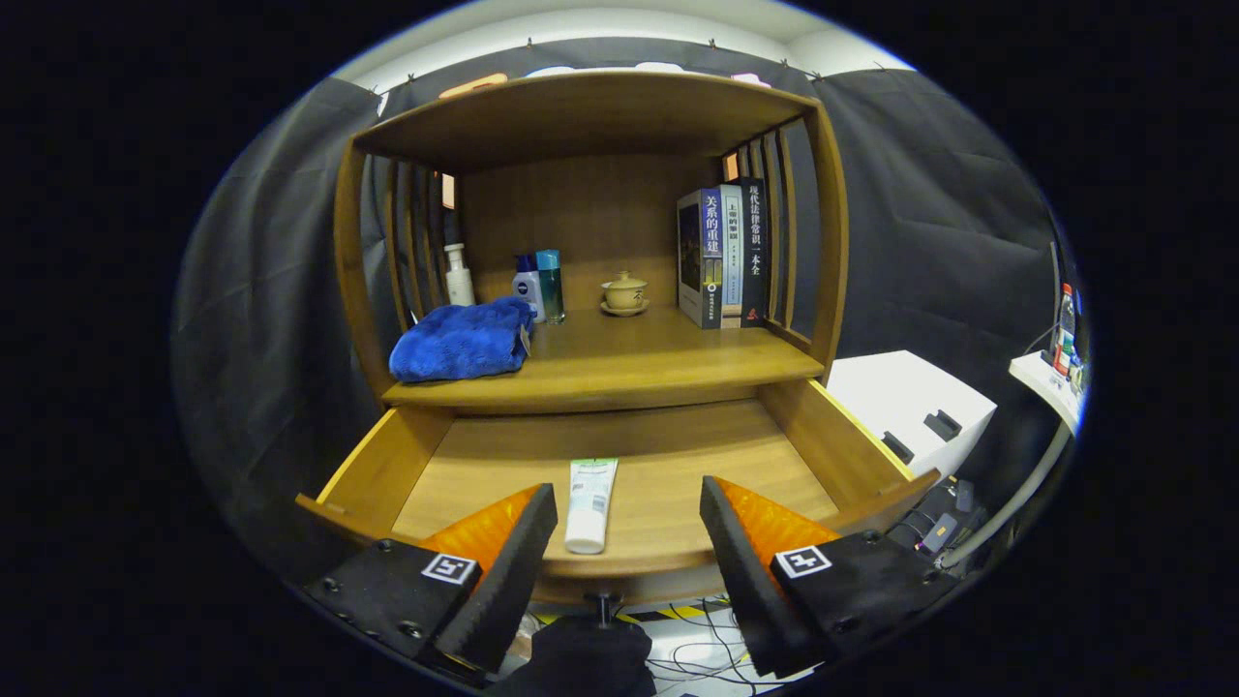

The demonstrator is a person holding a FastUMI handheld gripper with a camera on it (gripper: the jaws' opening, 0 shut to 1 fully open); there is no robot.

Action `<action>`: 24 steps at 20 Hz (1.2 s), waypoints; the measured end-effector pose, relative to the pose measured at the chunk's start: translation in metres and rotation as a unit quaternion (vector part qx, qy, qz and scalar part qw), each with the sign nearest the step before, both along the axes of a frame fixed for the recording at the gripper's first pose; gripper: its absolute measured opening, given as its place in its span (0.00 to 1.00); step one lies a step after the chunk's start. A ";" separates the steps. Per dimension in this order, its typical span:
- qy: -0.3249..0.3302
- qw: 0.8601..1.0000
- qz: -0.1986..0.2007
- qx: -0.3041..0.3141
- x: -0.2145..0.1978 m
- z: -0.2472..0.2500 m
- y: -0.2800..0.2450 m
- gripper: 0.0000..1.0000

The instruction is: Pull open the drawer, take out the items inside it, and place them on the countertop above the cabinet.

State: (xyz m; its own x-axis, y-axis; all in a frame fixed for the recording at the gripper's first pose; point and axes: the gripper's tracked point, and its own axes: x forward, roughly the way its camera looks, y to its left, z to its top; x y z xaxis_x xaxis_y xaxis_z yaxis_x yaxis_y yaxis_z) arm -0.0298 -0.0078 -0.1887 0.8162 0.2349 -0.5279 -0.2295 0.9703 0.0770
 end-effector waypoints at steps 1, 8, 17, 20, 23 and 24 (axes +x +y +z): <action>0.014 1.000 0.004 0.004 0.009 -0.001 0.005 0.96; 0.157 0.985 0.054 -0.040 0.062 -0.044 0.048 0.98; 0.356 0.928 0.050 -0.095 0.069 -0.128 0.065 0.99; 0.395 0.913 0.048 -0.093 0.068 -0.141 0.076 0.99; 0.413 0.903 0.045 -0.109 0.072 -0.144 0.079 0.95; 0.415 0.901 0.042 -0.117 0.076 -0.142 0.078 0.93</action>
State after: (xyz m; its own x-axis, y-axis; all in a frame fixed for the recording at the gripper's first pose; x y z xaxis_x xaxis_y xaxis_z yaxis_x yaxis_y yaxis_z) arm 0.0461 0.0698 -0.3310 0.1017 0.0806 -0.9915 -0.2602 0.9642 0.0517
